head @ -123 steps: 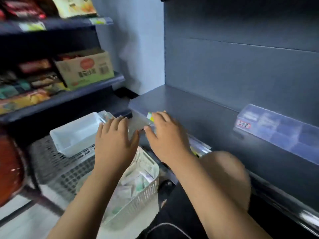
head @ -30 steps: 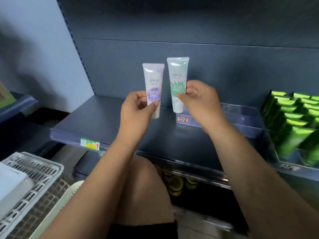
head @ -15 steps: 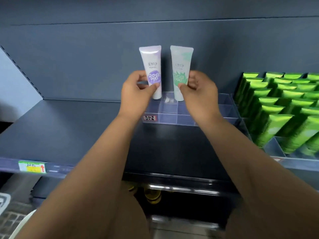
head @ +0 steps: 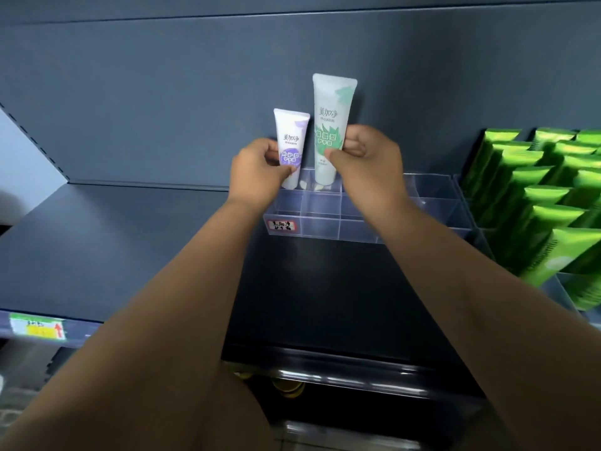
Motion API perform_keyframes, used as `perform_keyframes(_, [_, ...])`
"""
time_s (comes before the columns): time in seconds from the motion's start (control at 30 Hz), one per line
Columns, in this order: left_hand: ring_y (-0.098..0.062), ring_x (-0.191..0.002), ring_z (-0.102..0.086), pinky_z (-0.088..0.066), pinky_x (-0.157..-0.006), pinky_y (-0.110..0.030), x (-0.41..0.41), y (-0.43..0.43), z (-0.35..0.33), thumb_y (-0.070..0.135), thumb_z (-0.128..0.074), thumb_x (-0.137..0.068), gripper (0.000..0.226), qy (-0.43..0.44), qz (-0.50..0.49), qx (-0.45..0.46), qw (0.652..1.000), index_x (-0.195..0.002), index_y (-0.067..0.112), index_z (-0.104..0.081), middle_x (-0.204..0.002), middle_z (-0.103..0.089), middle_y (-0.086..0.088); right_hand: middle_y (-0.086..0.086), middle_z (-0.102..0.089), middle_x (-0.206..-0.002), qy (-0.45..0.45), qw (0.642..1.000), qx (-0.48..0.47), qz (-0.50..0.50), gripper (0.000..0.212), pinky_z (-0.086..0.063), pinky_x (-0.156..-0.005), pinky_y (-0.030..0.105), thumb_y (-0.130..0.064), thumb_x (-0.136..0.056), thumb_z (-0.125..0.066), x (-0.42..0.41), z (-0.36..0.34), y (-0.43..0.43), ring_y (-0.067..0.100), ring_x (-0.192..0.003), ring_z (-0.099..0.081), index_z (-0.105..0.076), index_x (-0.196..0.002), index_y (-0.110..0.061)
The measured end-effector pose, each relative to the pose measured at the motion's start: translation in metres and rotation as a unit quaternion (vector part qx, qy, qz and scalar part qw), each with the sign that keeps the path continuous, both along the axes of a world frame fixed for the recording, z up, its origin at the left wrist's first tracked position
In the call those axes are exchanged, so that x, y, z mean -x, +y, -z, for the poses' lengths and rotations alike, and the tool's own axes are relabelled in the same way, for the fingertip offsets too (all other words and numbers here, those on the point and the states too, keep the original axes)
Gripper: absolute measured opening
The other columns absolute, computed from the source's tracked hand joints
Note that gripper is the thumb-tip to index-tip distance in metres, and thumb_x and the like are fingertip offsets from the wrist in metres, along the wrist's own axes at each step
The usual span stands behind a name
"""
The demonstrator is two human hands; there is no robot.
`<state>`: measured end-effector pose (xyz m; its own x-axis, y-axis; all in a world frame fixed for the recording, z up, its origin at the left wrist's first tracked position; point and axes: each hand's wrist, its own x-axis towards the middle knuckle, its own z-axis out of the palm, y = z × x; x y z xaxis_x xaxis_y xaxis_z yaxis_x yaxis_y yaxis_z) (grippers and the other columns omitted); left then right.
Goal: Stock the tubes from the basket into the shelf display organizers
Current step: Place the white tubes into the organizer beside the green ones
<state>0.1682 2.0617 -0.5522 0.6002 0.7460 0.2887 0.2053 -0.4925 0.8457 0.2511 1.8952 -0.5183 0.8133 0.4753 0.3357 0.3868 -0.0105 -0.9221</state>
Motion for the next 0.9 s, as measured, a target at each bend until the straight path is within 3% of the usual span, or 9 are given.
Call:
perform_keyframes(0.23, [-0.002,-0.084,-0.072,-0.061,-0.083,-0.034,0.0,0.008,0.013,0.011,-0.084,-0.077,0.021,0.047,-0.001,0.002,0.999,-0.095,0.019,-0.074,-0.092,-0.077,0.011,-0.008,-0.077,-0.108,-0.004,0.998,0.026,-0.056,0.025,-0.061,-0.087,0.033,-0.009,-0.085,-0.074,0.012,0.01,0.012,0.002,-0.095,-0.072,-0.073,-0.11,-0.015])
perform_keyframes(0.53, [-0.005,-0.086,-0.071,-0.061,-0.081,-0.034,-0.001,0.012,0.017,0.014,-0.085,-0.079,0.023,0.046,-0.013,0.007,0.999,-0.098,0.016,-0.073,-0.094,-0.075,0.01,-0.004,-0.076,-0.114,-0.023,0.997,0.065,-0.039,0.021,-0.062,-0.08,0.031,-0.013,-0.085,-0.078,0.011,0.02,0.014,0.005,-0.098,-0.072,-0.073,-0.106,-0.013])
perform_keyframes(0.77, [0.001,-0.082,-0.068,-0.057,-0.071,-0.021,0.002,0.011,0.014,0.016,-0.083,-0.081,0.019,0.043,-0.007,0.003,0.999,-0.095,0.017,-0.071,-0.088,-0.072,0.013,-0.004,-0.076,-0.114,-0.025,0.996,0.066,-0.052,0.023,-0.063,-0.08,0.031,-0.012,-0.085,-0.078,0.01,0.019,0.021,0.004,-0.097,-0.072,-0.074,-0.107,-0.013])
perform_keyframes(0.9, [-0.005,-0.084,-0.07,-0.061,-0.074,-0.03,0.002,0.012,0.011,0.017,-0.084,-0.081,0.018,0.057,-0.009,0.009,0.998,-0.093,0.017,-0.071,-0.094,-0.075,0.007,-0.006,-0.076,-0.11,-0.032,0.994,0.084,-0.061,0.023,-0.062,-0.081,0.03,-0.012,-0.084,-0.079,0.012,0.022,0.023,0.001,-0.095,-0.072,-0.074,-0.106,-0.015])
